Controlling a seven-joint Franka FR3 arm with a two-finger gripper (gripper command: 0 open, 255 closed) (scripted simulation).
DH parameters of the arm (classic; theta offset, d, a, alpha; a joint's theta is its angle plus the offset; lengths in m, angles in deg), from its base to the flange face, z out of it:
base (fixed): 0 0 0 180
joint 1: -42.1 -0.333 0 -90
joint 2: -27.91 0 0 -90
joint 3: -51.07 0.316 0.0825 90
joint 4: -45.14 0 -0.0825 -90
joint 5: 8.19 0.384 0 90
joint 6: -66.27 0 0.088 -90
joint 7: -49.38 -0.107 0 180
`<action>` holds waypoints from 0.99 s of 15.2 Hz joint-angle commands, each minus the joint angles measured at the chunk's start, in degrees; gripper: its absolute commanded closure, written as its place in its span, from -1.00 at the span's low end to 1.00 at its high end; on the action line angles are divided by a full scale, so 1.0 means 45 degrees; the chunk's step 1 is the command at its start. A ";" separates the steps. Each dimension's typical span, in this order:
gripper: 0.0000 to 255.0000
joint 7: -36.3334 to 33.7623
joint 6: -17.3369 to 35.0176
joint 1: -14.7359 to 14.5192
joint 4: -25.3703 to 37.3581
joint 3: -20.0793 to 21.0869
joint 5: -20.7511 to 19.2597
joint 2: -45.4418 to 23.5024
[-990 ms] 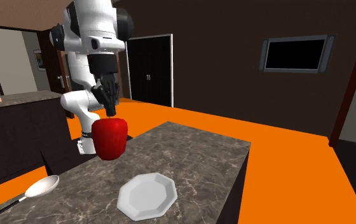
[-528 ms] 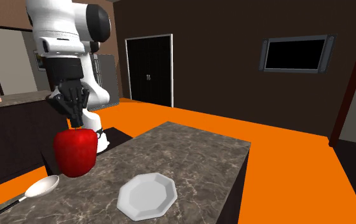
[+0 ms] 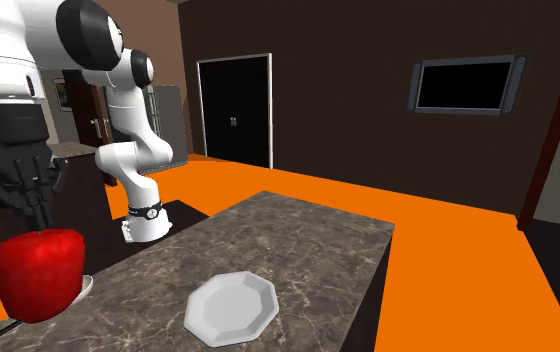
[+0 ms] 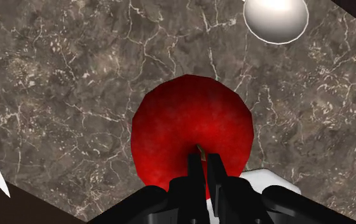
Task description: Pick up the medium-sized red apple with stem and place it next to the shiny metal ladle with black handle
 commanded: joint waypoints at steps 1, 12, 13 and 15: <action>1.00 0.0574 -0.0103 0.0346 0.0480 -0.0199 0.0174 -0.0412; 1.00 0.3455 -0.1424 0.2948 0.5298 -0.0854 0.1574 -0.4211; 1.00 0.3660 -0.1658 0.3249 0.5982 -0.0865 0.1718 -0.4684; 1.00 0.3806 -0.1642 0.3449 0.6261 -0.0846 0.1801 -0.4992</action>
